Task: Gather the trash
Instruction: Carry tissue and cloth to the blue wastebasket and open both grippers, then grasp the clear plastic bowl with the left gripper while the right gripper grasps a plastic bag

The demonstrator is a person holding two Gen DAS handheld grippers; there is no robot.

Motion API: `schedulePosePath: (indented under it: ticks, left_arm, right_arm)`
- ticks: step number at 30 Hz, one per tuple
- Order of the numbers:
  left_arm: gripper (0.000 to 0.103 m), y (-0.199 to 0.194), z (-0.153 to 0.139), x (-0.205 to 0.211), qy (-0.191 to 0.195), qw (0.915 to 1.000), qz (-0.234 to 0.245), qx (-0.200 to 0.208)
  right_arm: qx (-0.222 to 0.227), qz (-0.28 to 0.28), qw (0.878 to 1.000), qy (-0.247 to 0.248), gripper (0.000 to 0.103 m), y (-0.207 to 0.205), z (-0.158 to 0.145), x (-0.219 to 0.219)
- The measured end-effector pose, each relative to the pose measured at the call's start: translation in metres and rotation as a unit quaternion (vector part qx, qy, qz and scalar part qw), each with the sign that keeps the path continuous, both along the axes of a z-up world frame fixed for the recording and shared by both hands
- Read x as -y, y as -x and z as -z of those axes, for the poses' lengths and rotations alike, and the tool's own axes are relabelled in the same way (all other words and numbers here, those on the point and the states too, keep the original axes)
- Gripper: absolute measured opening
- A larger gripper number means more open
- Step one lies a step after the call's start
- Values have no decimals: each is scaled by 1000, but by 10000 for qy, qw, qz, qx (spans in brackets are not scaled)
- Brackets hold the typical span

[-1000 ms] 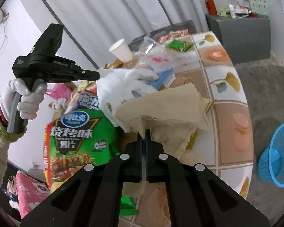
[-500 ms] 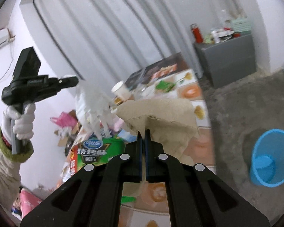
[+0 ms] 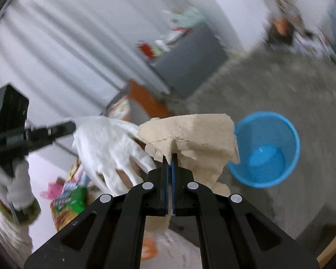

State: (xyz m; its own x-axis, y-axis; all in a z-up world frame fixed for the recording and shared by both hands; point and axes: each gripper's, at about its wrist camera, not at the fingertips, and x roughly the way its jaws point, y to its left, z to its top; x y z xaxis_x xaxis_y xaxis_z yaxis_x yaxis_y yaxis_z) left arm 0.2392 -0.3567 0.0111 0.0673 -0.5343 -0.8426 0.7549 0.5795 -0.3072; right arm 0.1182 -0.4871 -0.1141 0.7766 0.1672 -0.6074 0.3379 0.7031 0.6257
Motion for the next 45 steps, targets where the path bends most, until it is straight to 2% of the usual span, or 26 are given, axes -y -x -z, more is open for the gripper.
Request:
schedulePosePath:
  ticks: [4, 8, 11, 13, 14, 15, 16, 19, 22, 27, 33, 36, 40, 42, 45]
  left_arm:
    - [1, -4, 63, 69, -383, 9986, 332, -134]
    - [1, -11, 112, 116, -507, 9971, 499, -269]
    - [1, -17, 147, 148, -603, 9961, 569, -314]
    - [2, -21, 165, 162, -669, 9955, 590, -318]
    - [4, -24, 175, 169, -736, 9955, 550, -237]
    - [10, -24, 179, 171, -750, 9955, 533, -207]
    - [19, -26, 186, 176, -754, 9958, 490, -181]
    - [32, -29, 193, 179, -661, 9972, 281, -190]
    - [34, -26, 185, 173, -547, 9980, 263, -151]
    - [40, -20, 154, 152, -347, 9989, 299, 43]
    - [50, -21, 96, 88, -189, 9996, 225, 1]
    - [54, -28, 58, 35, -90, 9999, 71, 102]
    - [57, -50, 8, -60, 155, 9981, -565, 215]
    - [57, -61, -10, -103, 302, 9943, -986, 287]
    - [58, -82, -31, -175, 552, 9827, -1748, 273]
  right_arm:
    - [-403, 340, 9969, -578, 1, -17, 53, 48]
    - [-756, 578, 9907, -974, 1, -38, 99, 84]
    - [-957, 698, 9876, -1027, 3, -55, 127, 104]
    - [-1091, 875, 9854, -970, 8, -62, 146, 120]
    - [-1152, 935, 9842, -967, 19, -66, 154, 125]
    - [-1232, 993, 9826, -968, 36, -67, 162, 131]
    - [-1374, 1080, 9798, -971, 42, -73, 175, 137]
    - [-1648, 1130, 9758, -892, 45, -71, 195, 148]
    - [-1756, 1151, 9750, -732, 47, -65, 197, 148]
    - [-1438, 1194, 9809, -540, 48, -51, 172, 143]
    - [-909, 919, 9915, -146, 58, -33, 113, 124]
    - [-657, 698, 9954, 26, 60, -26, 81, 106]
    - [-331, 322, 9989, 33, 62, -27, 42, 80]
    - [-181, 107, 9998, -40, 62, -32, 27, 64]
    - [-74, -340, 9992, -189, 63, -50, 8, 35]
